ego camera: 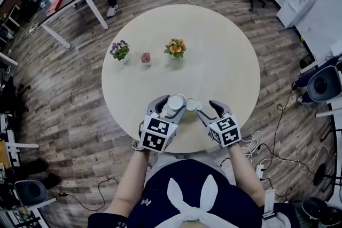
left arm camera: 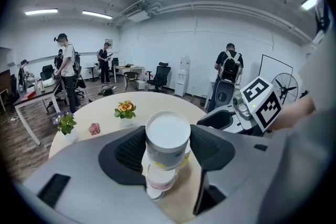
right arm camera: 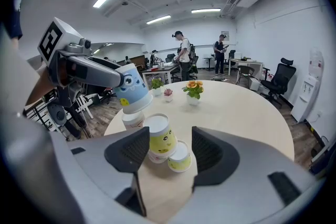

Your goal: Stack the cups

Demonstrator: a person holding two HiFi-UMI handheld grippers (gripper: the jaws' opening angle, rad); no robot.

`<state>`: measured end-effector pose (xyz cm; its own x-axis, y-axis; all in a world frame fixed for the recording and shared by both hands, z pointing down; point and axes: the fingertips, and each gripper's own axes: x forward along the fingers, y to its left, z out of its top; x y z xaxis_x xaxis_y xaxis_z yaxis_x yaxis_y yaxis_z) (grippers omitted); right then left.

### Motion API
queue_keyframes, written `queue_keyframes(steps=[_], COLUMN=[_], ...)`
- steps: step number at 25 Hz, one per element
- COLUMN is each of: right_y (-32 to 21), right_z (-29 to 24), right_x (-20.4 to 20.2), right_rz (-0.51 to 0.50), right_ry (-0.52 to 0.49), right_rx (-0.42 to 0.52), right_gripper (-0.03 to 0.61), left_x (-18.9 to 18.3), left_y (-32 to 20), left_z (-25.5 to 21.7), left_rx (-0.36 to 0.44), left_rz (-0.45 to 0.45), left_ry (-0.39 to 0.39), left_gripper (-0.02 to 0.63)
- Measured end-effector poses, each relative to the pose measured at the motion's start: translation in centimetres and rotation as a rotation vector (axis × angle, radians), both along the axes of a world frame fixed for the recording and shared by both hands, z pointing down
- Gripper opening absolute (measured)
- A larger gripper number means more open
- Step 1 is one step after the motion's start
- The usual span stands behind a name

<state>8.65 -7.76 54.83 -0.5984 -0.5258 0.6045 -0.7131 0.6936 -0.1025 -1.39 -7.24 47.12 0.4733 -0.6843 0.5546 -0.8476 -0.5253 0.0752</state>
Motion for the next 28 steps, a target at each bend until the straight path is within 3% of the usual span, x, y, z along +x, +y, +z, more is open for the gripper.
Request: queue_keyframes(steps=[17,28], right_y=[-0.3,-0.4], right_z=[0.0,0.2], right_x=[0.4,0.7], right_rz=[0.01,0.014], right_ry=[-0.008,0.0], right_rx=[0.004,-0.004], right_gripper=[0.253,0.252], left_x=[1.3,1.9], left_y=[-0.2,-0.3], left_z=[1.7,2.4], left_rx=[-0.031,-0.044], left_rz=[0.076,0.11], left_ry=[-0.086,-0.097], left_gripper=[0.273,0.273])
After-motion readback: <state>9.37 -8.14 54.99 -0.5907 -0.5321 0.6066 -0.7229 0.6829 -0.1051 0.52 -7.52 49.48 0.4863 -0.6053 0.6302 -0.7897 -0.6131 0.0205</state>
